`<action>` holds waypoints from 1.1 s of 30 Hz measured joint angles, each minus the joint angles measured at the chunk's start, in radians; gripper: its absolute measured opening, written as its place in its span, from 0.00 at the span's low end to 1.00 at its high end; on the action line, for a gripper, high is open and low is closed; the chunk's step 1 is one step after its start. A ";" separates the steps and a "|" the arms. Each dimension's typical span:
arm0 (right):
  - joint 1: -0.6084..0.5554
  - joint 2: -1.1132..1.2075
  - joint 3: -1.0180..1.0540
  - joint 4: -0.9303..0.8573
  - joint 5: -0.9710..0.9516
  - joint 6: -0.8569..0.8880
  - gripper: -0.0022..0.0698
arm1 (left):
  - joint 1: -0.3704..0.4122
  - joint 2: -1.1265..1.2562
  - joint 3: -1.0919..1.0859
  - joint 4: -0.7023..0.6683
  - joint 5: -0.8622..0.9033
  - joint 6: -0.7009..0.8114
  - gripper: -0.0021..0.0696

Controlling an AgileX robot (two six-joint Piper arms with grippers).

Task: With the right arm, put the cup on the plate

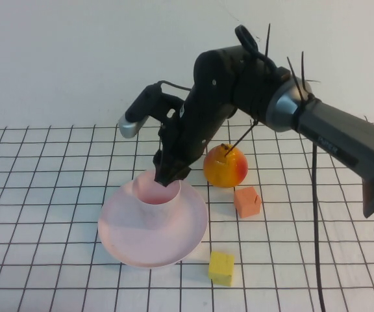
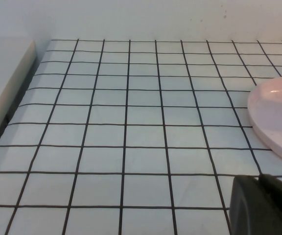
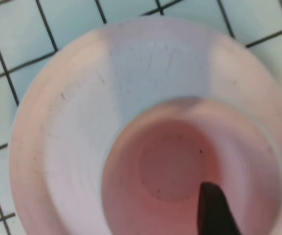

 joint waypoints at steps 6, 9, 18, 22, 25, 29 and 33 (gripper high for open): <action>0.000 -0.028 -0.178 -0.029 0.123 0.039 0.46 | 0.000 0.000 0.000 0.000 0.000 0.000 0.02; -0.002 -0.092 -0.214 -0.045 0.153 0.039 0.31 | 0.000 0.000 0.000 0.000 0.000 0.000 0.02; -0.061 -0.405 -0.203 -0.165 0.172 0.039 0.04 | 0.000 0.000 0.000 0.000 0.000 0.000 0.02; -0.080 -0.553 -0.130 -0.302 0.172 0.069 0.03 | 0.000 0.000 0.000 0.000 0.000 0.000 0.02; -0.086 -0.674 -0.037 -0.397 0.172 0.093 0.03 | 0.000 0.000 0.000 0.000 0.000 0.000 0.02; -0.089 -0.815 0.124 -0.495 0.172 0.120 0.03 | 0.000 0.000 0.000 0.000 0.000 0.000 0.02; -0.089 -0.918 0.294 -0.541 0.172 0.160 0.03 | 0.000 0.000 0.000 0.000 0.000 0.000 0.02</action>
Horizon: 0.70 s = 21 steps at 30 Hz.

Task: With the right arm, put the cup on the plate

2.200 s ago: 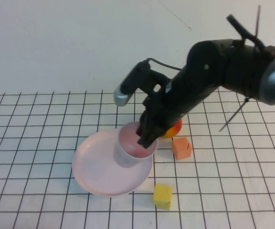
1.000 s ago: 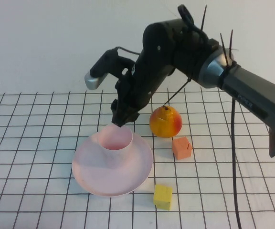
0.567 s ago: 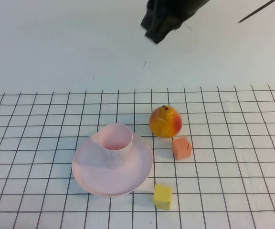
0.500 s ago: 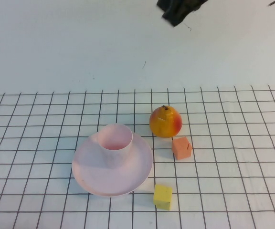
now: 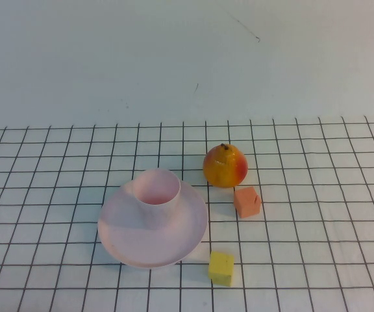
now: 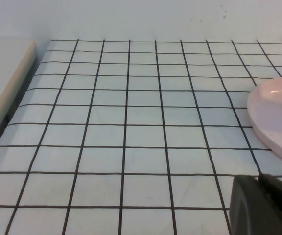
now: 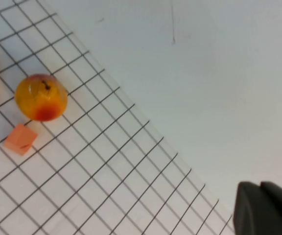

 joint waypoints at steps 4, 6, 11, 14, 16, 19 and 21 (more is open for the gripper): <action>0.000 -0.056 0.133 -0.001 0.000 0.064 0.03 | 0.000 0.000 0.000 0.000 0.000 0.000 0.02; 0.000 -0.057 0.171 -0.001 0.000 0.076 0.03 | 0.000 0.000 0.000 0.000 0.000 0.000 0.02; 0.000 -0.022 0.210 -0.001 0.000 0.086 0.03 | 0.000 0.000 0.000 0.000 0.000 0.000 0.02; 0.000 0.019 0.211 -0.001 0.000 0.088 0.03 | 0.000 0.000 0.000 0.000 0.000 0.000 0.02; 0.000 0.047 0.211 -0.001 0.000 0.088 0.03 | 0.000 0.000 0.000 0.000 0.000 0.000 0.02; 0.000 0.089 0.216 0.000 0.000 0.073 0.03 | 0.000 0.000 0.000 0.000 0.000 0.000 0.02; 0.000 0.092 0.227 0.001 0.000 0.031 0.03 | 0.000 0.000 0.000 0.000 0.000 0.000 0.02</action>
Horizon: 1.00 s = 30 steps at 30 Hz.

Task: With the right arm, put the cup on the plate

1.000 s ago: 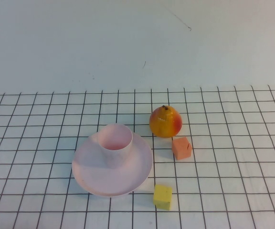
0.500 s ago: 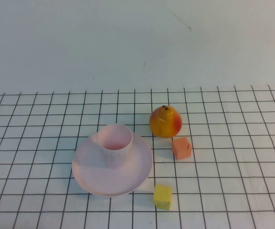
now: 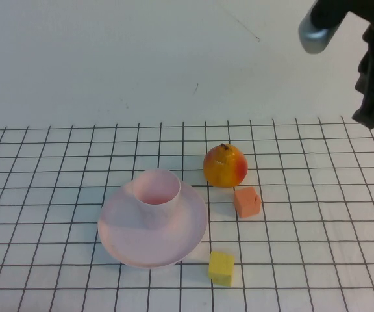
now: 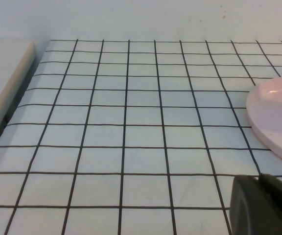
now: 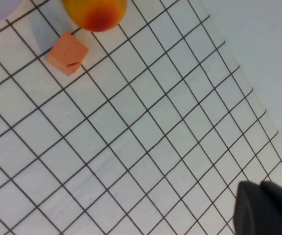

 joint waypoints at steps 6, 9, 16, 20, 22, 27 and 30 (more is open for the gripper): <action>-0.051 -0.209 0.168 0.099 -0.213 -0.004 0.03 | 0.000 0.000 0.000 0.000 0.000 0.000 0.02; -0.127 -0.395 0.333 0.160 -0.395 -0.002 0.03 | 0.000 0.000 0.000 0.000 0.000 0.000 0.02; -0.346 -0.905 0.862 0.311 -0.804 0.024 0.03 | 0.000 0.000 0.000 0.000 0.000 0.000 0.02; -0.454 -1.219 1.236 0.336 -1.048 0.029 0.03 | 0.000 0.000 0.000 0.000 0.000 0.000 0.02; -0.498 -1.369 1.390 0.353 -1.133 0.033 0.03 | 0.000 0.000 0.000 0.000 0.000 0.000 0.02; -0.586 -1.536 1.680 0.420 -1.285 0.054 0.03 | 0.000 0.000 0.000 0.000 0.000 0.000 0.02; -0.593 -1.543 1.715 0.429 -1.261 0.053 0.03 | 0.000 0.000 0.000 0.000 0.000 0.000 0.03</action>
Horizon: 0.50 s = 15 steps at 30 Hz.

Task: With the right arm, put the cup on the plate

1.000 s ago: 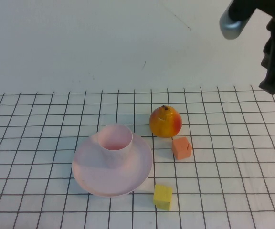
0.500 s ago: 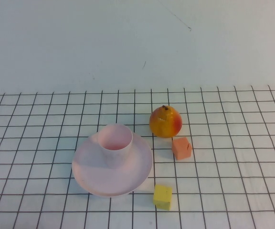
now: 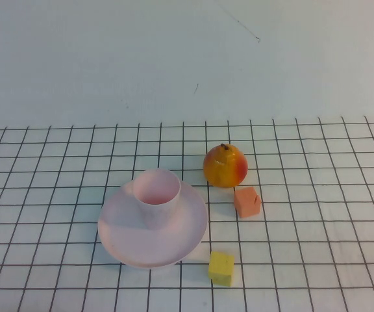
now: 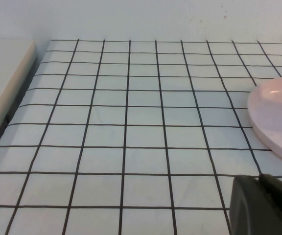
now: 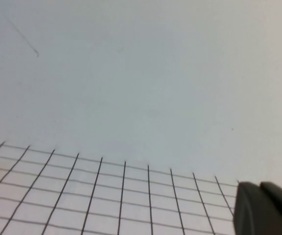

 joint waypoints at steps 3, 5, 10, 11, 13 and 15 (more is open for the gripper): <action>-0.002 -0.004 0.002 0.004 0.042 -0.004 0.03 | 0.000 0.000 0.000 0.000 0.000 0.000 0.02; -0.004 -0.005 0.002 0.006 0.083 -0.008 0.03 | 0.000 0.000 0.000 0.000 0.000 0.000 0.02; -0.005 -0.005 0.002 0.006 0.243 -0.008 0.03 | 0.000 0.000 0.000 0.000 0.000 0.000 0.02; -0.005 -0.005 0.002 0.006 0.282 -0.007 0.03 | 0.000 0.000 0.000 0.000 0.000 0.000 0.03; -0.005 -0.005 0.002 0.006 0.349 -0.007 0.03 | 0.000 0.000 0.000 0.000 0.000 0.000 0.03; -0.005 -0.005 0.002 0.004 0.380 -0.007 0.03 | 0.000 0.000 0.000 0.000 0.000 0.000 0.02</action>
